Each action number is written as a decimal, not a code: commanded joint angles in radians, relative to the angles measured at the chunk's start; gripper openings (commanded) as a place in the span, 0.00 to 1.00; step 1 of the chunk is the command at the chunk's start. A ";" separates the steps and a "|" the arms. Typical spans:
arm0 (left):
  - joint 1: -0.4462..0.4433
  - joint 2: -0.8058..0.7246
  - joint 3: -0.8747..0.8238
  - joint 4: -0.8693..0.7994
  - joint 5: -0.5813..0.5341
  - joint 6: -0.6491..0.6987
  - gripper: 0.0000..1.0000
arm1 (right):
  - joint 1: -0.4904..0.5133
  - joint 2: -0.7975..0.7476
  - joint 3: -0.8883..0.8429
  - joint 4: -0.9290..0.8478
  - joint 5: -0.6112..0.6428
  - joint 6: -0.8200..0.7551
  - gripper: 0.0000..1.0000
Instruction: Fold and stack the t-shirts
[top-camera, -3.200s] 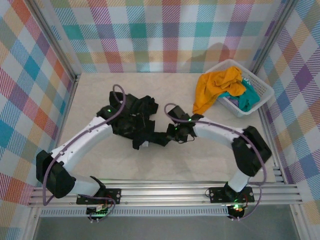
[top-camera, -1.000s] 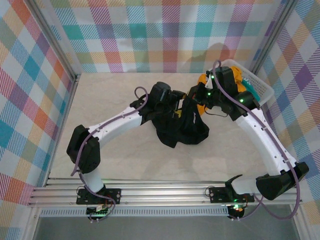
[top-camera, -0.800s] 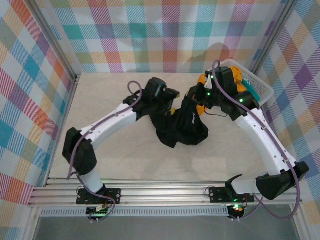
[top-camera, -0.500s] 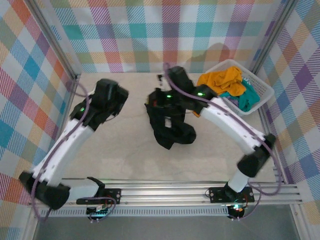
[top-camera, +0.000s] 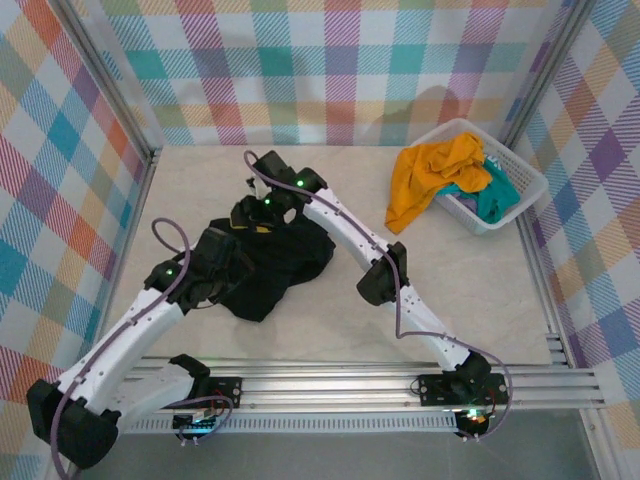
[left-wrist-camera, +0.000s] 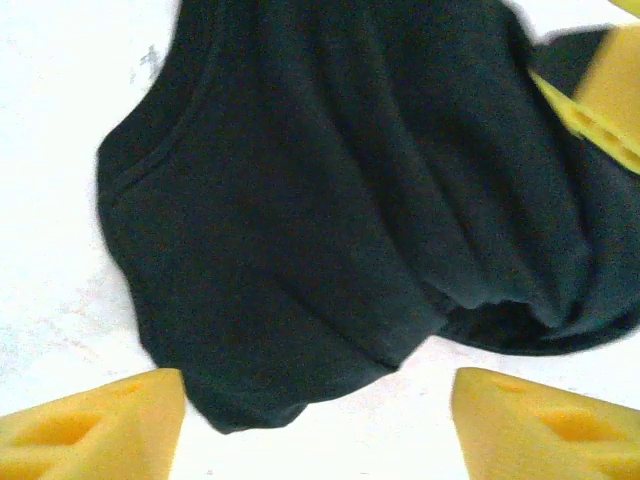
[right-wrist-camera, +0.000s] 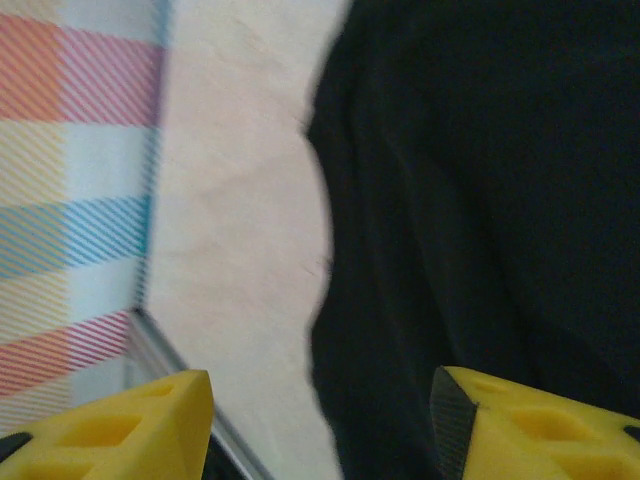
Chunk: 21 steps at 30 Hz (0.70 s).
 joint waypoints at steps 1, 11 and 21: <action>-0.007 0.055 0.001 -0.057 -0.004 0.081 0.74 | 0.003 -0.296 -0.230 -0.063 0.142 -0.117 0.62; 0.010 0.273 -0.095 0.012 0.121 0.000 0.78 | -0.210 -1.056 -1.746 0.753 0.132 0.178 0.62; 0.020 0.320 -0.231 0.367 0.142 -0.106 0.79 | -0.197 -1.013 -1.943 0.972 0.082 0.154 0.59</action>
